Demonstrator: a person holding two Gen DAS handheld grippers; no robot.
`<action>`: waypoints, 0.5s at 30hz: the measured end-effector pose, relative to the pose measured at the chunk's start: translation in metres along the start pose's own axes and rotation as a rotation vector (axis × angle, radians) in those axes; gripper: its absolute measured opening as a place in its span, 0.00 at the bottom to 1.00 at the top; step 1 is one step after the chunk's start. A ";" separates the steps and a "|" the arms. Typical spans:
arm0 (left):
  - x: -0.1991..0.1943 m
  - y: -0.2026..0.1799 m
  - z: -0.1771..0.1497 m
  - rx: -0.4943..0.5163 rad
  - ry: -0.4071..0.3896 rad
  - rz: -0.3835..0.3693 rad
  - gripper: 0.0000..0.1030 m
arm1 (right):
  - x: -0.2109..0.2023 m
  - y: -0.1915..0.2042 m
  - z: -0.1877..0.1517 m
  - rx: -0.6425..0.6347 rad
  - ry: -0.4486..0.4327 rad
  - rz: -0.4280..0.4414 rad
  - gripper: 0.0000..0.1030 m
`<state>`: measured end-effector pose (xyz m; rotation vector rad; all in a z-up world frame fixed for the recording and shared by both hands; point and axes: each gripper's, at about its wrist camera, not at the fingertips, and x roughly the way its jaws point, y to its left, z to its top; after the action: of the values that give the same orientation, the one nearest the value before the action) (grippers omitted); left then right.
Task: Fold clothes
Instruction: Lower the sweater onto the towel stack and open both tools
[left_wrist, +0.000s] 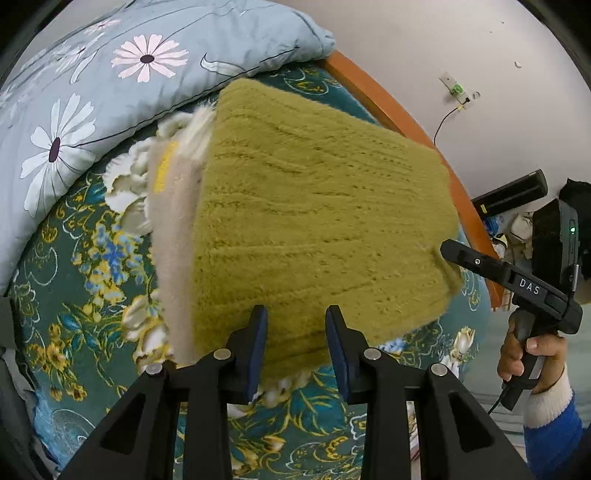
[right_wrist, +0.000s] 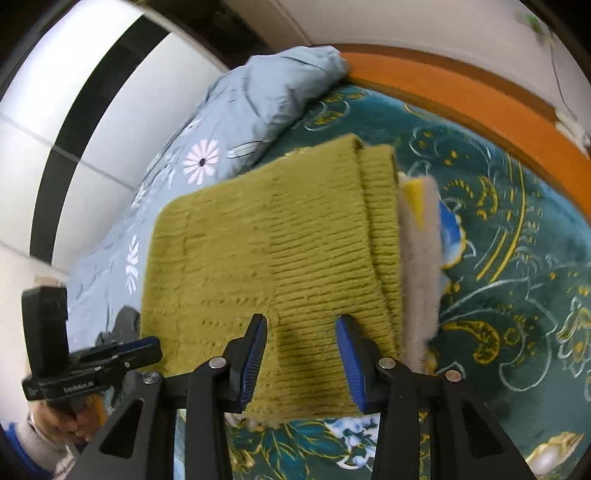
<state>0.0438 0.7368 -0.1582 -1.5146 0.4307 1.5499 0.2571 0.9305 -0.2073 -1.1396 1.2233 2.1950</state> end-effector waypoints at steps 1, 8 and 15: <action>0.003 0.001 0.003 -0.004 0.005 0.002 0.32 | 0.003 -0.004 0.001 0.018 0.002 0.004 0.42; 0.024 0.001 0.008 -0.016 0.046 0.034 0.32 | 0.021 -0.012 0.004 0.061 0.027 -0.007 0.42; 0.026 -0.003 0.007 -0.129 0.049 0.055 0.33 | 0.021 -0.014 0.002 0.067 0.048 -0.016 0.42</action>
<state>0.0452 0.7530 -0.1796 -1.6554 0.4099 1.6122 0.2520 0.9386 -0.2309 -1.1772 1.2928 2.1101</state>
